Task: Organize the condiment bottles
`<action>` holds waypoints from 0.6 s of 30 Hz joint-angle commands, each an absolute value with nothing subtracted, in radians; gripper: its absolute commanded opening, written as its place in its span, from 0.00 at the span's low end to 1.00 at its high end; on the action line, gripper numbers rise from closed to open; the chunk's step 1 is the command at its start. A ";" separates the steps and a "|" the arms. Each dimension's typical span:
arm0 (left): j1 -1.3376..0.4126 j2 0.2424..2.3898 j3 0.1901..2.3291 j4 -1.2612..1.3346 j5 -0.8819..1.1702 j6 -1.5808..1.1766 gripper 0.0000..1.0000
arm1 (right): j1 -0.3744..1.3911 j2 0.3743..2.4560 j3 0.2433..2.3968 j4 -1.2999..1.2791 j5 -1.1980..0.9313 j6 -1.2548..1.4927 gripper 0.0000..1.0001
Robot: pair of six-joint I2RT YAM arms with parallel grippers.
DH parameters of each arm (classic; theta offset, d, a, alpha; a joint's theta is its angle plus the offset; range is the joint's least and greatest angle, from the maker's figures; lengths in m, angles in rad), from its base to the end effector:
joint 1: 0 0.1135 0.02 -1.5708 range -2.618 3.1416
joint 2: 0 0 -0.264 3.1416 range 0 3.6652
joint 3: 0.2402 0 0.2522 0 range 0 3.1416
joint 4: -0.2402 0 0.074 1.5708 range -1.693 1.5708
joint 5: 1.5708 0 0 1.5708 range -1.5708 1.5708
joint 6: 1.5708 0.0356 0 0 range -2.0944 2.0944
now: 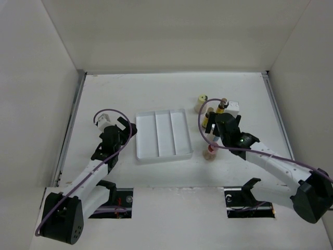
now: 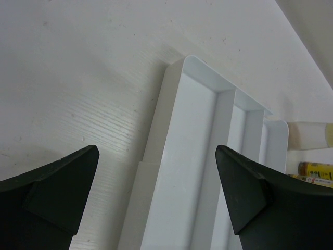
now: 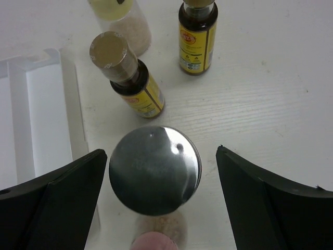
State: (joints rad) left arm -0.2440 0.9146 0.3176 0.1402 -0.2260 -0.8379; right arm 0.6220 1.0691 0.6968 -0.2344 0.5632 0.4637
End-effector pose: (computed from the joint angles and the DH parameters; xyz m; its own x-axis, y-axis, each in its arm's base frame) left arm 0.1890 -0.0388 0.1866 -0.3163 -0.6677 -0.6739 -0.2911 0.7444 -0.6009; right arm 0.1968 0.1177 0.2524 -0.4754 0.1245 -0.8709 0.0854 0.9918 0.0952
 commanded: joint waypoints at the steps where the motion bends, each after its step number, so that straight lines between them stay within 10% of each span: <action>1: -0.251 0.908 0.325 0.199 -0.233 -0.839 1.00 | 0.604 1.118 0.756 -0.129 0.540 0.439 0.90; 9: -0.234 0.867 0.318 0.184 -0.227 -0.836 1.00 | 0.634 1.135 0.811 -0.130 0.609 0.405 0.48; 18: -0.232 0.871 0.324 0.178 -0.225 -0.841 1.00 | 0.797 1.111 0.983 -0.108 0.609 0.354 0.44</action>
